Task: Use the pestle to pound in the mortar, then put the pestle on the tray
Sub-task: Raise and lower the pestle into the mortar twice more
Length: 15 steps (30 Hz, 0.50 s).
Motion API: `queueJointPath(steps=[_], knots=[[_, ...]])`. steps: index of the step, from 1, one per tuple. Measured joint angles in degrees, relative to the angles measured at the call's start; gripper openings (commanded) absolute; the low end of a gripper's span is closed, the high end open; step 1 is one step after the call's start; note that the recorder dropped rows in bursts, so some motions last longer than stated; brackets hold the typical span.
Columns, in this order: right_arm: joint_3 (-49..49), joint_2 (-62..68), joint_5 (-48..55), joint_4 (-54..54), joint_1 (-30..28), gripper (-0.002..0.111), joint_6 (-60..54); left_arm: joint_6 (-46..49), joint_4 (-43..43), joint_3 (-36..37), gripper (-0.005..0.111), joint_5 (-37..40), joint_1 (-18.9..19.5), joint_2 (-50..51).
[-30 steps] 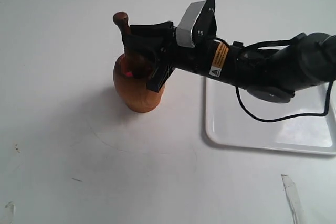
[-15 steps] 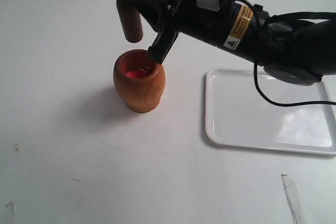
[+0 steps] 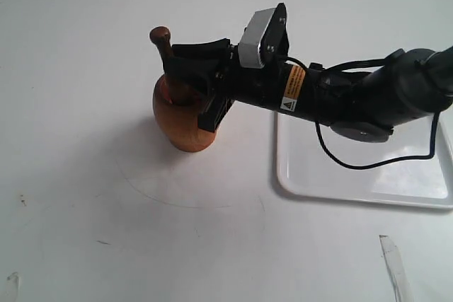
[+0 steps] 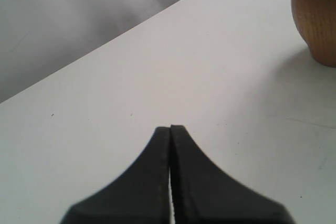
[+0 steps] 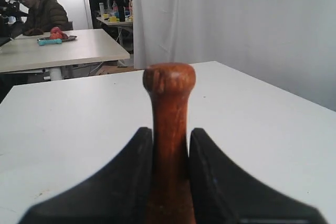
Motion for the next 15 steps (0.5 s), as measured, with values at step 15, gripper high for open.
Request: queueJointPath(steps=[15], knots=[[0.1,-17.3,3.2,1.9,0.0,0.000,-2.6,0.0,0.0,0.0,0.000,0.0,0.0,0.0]])
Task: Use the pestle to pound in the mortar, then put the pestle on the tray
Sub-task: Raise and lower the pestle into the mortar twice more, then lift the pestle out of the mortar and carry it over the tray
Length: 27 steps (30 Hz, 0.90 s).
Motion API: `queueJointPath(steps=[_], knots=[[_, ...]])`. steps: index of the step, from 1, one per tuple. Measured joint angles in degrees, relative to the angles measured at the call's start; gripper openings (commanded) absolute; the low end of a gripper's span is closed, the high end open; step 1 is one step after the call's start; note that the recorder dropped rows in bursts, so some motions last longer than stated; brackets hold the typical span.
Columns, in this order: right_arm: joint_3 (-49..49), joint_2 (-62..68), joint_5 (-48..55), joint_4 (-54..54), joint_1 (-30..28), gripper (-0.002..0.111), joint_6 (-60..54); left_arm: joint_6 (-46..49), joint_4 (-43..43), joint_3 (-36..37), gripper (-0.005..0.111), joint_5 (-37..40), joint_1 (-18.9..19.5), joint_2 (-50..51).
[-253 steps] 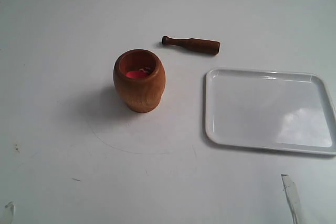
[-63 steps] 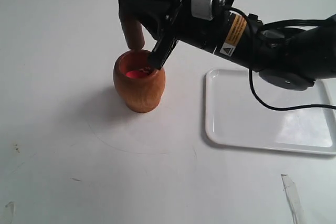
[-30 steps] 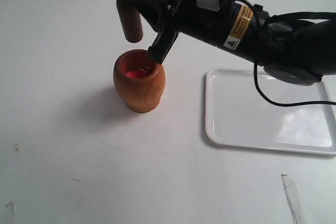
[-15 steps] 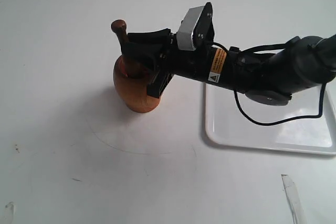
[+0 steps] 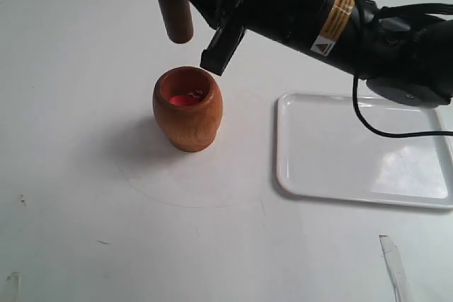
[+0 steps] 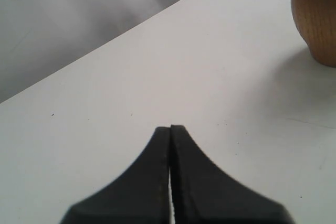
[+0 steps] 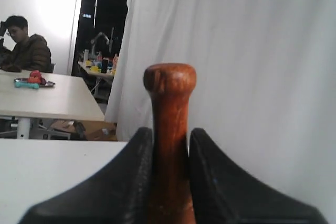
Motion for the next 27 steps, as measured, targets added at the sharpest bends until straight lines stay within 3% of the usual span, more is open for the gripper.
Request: queueJointPath(steps=[8,12,15,20,27], knots=[[-0.1,16.3,0.4,-2.8,0.0,0.000,6.0,0.0,0.0,0.0,0.000,0.0,0.0,0.0],[0.0,14.5,1.0,-1.6,0.0,0.000,2.5,0.0,0.0,0.0,0.000,0.0,0.0,0.0],[0.1,6.3,4.7,0.9,0.0,0.000,-0.4,0.0,0.0,0.0,0.000,0.0,0.0,0.0],[0.1,-10.7,23.3,2.2,0.0,0.000,-1.3,0.0,0.0,0.0,0.000,0.0,0.0,0.0],[0.1,-28.3,62.7,3.7,0.0,0.000,-1.3,0.0,0.0,0.0,0.000,0.0,0.0,0.0]])
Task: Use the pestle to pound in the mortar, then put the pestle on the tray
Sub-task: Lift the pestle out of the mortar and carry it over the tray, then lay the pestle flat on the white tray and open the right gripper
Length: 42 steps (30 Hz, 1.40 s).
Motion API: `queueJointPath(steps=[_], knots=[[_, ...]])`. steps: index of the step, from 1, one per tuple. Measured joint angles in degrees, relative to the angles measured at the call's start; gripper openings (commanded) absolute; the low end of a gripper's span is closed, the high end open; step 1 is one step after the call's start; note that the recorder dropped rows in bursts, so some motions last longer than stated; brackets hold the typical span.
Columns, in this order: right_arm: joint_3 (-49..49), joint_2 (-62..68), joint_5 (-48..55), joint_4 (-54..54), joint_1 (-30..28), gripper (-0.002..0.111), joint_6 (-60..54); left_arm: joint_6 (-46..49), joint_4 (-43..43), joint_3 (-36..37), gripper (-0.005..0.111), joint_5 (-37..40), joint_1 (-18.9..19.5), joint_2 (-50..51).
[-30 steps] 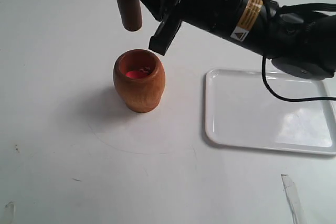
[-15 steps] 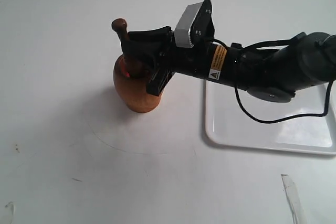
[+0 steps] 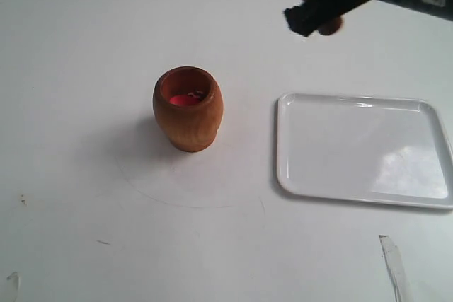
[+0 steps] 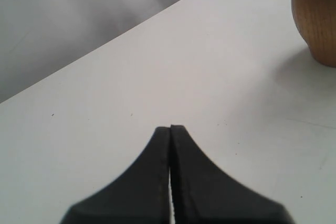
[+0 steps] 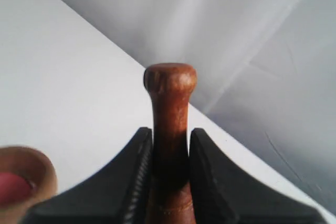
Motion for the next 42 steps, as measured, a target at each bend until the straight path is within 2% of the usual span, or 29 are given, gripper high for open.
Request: queueJointPath(steps=[3,8,15,20,27,35,42], knots=[[0.0,-5.6,16.4,2.4,0.0,0.000,0.0,0.0,0.0,0.0,0.000,0.0,0.0,0.0],[0.0,-8.6,34.6,9.2,0.0,0.000,-1.3,0.0,0.0,0.0,0.000,0.0,0.0,0.0],[0.0,-2.6,49.5,23.5,0.0,0.000,-21.9,0.0,0.0,0.0,0.000,0.0,0.0,0.0],[-1.0,6.5,54.0,25.7,0.0,0.000,-32.6,0.0,0.0,0.0,0.000,0.0,0.0,0.0],[-11.7,21.5,63.8,25.9,0.0,0.000,-42.8,0.0,0.0,0.0,0.000,0.0,0.0,0.0],[-14.2,29.0,58.4,31.4,0.0,0.000,-60.0,0.0,0.0,0.0,0.000,0.0,0.0,0.0],[-14.2,29.6,55.4,32.3,0.0,0.000,-62.6,0.0,0.0,0.0,0.000,0.0,0.0,0.0]])
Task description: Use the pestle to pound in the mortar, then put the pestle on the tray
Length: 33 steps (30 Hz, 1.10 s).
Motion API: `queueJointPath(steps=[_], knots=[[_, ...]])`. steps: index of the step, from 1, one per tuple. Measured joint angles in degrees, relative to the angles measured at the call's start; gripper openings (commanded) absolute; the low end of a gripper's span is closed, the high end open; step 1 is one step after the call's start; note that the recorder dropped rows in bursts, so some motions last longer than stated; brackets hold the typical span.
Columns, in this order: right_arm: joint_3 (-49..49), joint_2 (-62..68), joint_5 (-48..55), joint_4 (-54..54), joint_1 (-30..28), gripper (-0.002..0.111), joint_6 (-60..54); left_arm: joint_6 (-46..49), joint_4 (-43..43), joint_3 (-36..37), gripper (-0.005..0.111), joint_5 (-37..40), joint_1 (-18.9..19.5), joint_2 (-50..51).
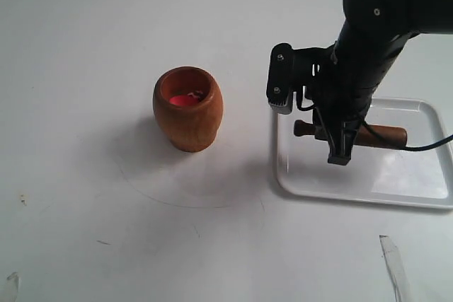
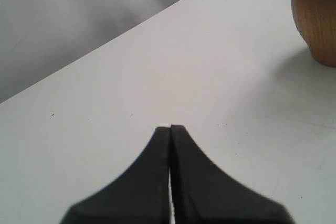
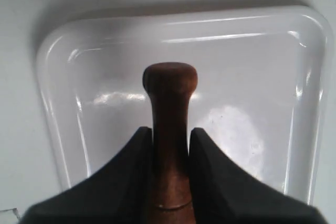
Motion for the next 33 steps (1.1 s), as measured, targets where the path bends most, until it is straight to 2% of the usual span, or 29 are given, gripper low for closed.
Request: queueJointPath(steps=[2,4,7,9,11,12,15,17,20,21,22,23,24,25,27,28,33], knots=[[0.0,0.0,-0.1,0.1,0.0,0.003,0.0,0.0,0.0,0.0,0.000,0.0,0.0,0.0],[0.0,0.0,-0.3,0.1,0.0,0.013,1.1,0.0,0.0,0.0,0.000,0.0,0.0,0.0],[0.0,0.0,-0.3,0.1,0.0,0.038,2.7,0.0,0.0,0.0,0.000,0.0,0.0,0.0],[0.0,0.0,0.2,0.1,0.0,0.063,3.8,0.0,0.0,0.0,0.000,0.0,0.0,0.0],[0.0,0.0,0.6,-0.1,0.0,0.079,5.2,0.0,0.0,0.0,0.000,0.0,0.0,0.0],[0.0,0.0,0.8,-0.5,0.0,0.082,6.3,0.0,0.0,0.0,0.000,0.0,0.0,0.0],[0.0,0.0,0.9,-4.2,0.0,0.079,10.8,0.0,0.0,0.0,0.000,0.0,0.0,0.0],[0.0,0.0,0.9,-8.9,0.0,0.072,15.3,0.0,0.0,0.0,0.000,0.0,0.0,0.0],[0.0,0.0,1.1,-19.0,0.0,0.057,23.4,0.0,0.0,0.0,0.000,0.0,0.0,0.0],[0.0,-0.1,1.2,-23.1,0.0,0.044,27.0,0.0,0.0,0.0,0.000,0.0,0.0,0.0],[0.0,-0.5,1.4,-31.0,0.0,0.036,35.7,0.0,0.0,0.0,0.000,0.0,0.0,0.0],[0.0,-0.9,1.9,-35.9,0.0,0.019,41.0,0.0,0.0,0.0,0.000,0.0,0.0,0.0],[0.0,-1.8,3.3,-45.0,0.0,0.013,51.4,0.0,0.0,0.0,0.000,0.0,0.0,0.0],[0.0,-2.4,4.4,-49.6,0.0,0.001,56.1,0.0,0.0,0.0,0.000,0.0,0.0,0.0],[0.0,-5.3,5.9,-58.9,0.0,0.000,70.5,0.0,0.0,0.0,0.000,0.0,0.0,0.0],[0.0,-8.5,3.3,-59.3,0.0,0.000,74.1,0.0,0.0,0.0,0.000,0.0,0.0,0.0],[3.3,-20.8,-17.7,-54.0,0.0,0.000,76.9,0.0,0.0,0.0,0.000,0.0,0.0,0.0]])
